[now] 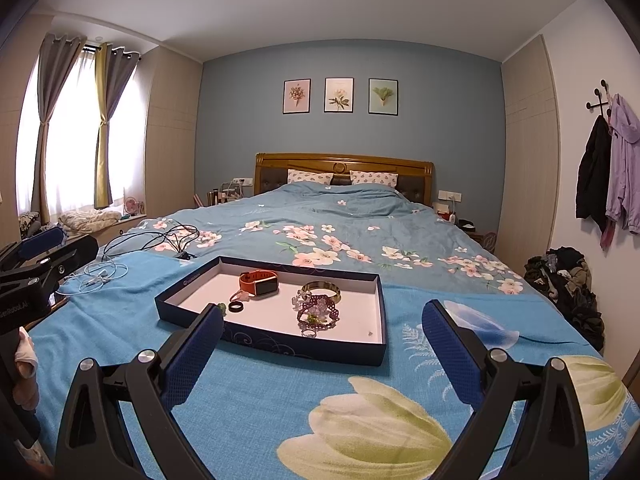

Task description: Organize jewelry

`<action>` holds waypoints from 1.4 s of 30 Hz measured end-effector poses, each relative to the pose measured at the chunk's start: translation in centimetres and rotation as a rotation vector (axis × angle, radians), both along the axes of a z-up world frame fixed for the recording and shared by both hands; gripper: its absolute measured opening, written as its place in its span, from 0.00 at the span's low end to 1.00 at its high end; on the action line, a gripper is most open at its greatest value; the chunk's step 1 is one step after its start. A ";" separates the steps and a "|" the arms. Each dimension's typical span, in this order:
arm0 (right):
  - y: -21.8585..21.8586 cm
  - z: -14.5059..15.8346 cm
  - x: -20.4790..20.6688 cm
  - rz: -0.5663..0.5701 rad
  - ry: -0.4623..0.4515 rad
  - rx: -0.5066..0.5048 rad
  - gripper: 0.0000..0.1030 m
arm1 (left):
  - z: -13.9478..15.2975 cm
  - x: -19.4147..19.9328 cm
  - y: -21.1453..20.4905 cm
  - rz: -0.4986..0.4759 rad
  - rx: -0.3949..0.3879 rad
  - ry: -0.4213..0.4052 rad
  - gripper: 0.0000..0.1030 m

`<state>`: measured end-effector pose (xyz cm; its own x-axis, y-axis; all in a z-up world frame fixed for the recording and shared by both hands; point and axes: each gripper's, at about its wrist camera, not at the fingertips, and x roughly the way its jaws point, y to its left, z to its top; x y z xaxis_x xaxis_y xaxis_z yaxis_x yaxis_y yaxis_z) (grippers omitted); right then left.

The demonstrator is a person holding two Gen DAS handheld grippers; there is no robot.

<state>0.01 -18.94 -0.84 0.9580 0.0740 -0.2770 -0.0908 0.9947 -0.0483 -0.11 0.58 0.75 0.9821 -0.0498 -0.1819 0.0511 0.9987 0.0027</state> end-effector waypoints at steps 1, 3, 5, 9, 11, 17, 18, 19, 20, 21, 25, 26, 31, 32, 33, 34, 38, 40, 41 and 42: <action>0.0 0.0 0.0 -0.001 0.002 0.001 0.93 | 0.0 0.0 0.0 0.000 0.000 0.000 0.95; -0.1 0.0 0.0 -0.002 0.005 0.005 0.93 | 0.0 0.0 0.0 -0.001 -0.001 0.000 0.95; -0.1 -0.1 0.0 -0.004 0.006 0.006 0.93 | 0.0 0.0 0.0 -0.001 0.000 -0.001 0.95; -0.1 -0.1 0.0 -0.002 0.007 0.006 0.93 | 0.0 0.0 0.0 -0.002 0.000 0.000 0.95; -0.1 -0.1 0.0 -0.003 0.008 0.004 0.93 | -0.1 0.0 0.0 0.000 0.000 -0.001 0.95; -0.2 0.0 0.1 -0.003 0.009 0.007 0.93 | 0.0 0.0 0.0 -0.001 0.002 0.001 0.95; -0.2 -0.1 0.0 -0.003 0.009 0.008 0.93 | 0.0 0.0 0.0 -0.002 0.002 0.001 0.95; -0.2 -0.1 0.1 -0.004 0.009 0.007 0.93 | -0.1 0.1 0.0 -0.001 0.002 0.000 0.95; -0.2 0.0 0.1 -0.004 0.009 0.006 0.93 | 0.0 0.0 0.0 -0.001 0.002 0.000 0.95; -0.2 0.0 0.1 -0.004 0.009 0.007 0.93 | 0.0 0.0 0.0 -0.002 0.003 0.001 0.95; -0.2 -0.1 0.0 -0.006 0.009 0.009 0.93 | -0.1 0.0 0.0 -0.001 0.003 0.000 0.95; -0.3 -0.1 0.1 -0.006 0.009 0.009 0.93 | 0.0 0.0 0.0 -0.001 0.003 0.001 0.95; -0.3 -0.1 0.0 -0.007 0.008 0.010 0.93 | 0.0 0.0 0.0 -0.001 0.003 0.000 0.95; -0.3 0.0 0.1 -0.007 0.008 0.010 0.93 | -0.1 0.1 0.0 0.000 0.005 -0.001 0.95; -0.4 0.0 0.1 -0.008 0.007 0.011 0.93 | -0.1 0.1 0.0 0.000 0.006 0.000 0.95; -0.4 0.0 0.0 -0.008 0.007 0.012 0.93 | 0.0 0.1 -0.1 -0.001 0.005 0.000 0.95; -0.4 0.0 0.1 -0.008 0.009 0.011 0.93 | -0.1 0.1 -0.1 -0.002 0.005 0.000 0.95; -0.4 0.0 0.1 -0.008 0.009 0.012 0.93 | -0.2 0.2 -0.1 -0.002 0.007 0.001 0.95; -0.4 0.0 0.1 -0.008 0.009 0.013 0.93 | -0.1 0.1 -0.1 -0.002 0.007 0.001 0.95; -0.4 0.0 0.1 -0.009 0.008 0.012 0.93 | -0.1 0.1 -0.1 -0.001 0.008 0.001 0.95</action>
<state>0.11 -19.37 -0.86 0.9565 0.0692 -0.2834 -0.0826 0.9959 -0.0356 0.03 0.45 0.60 0.9819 -0.0497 -0.1828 0.0525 0.9986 0.0105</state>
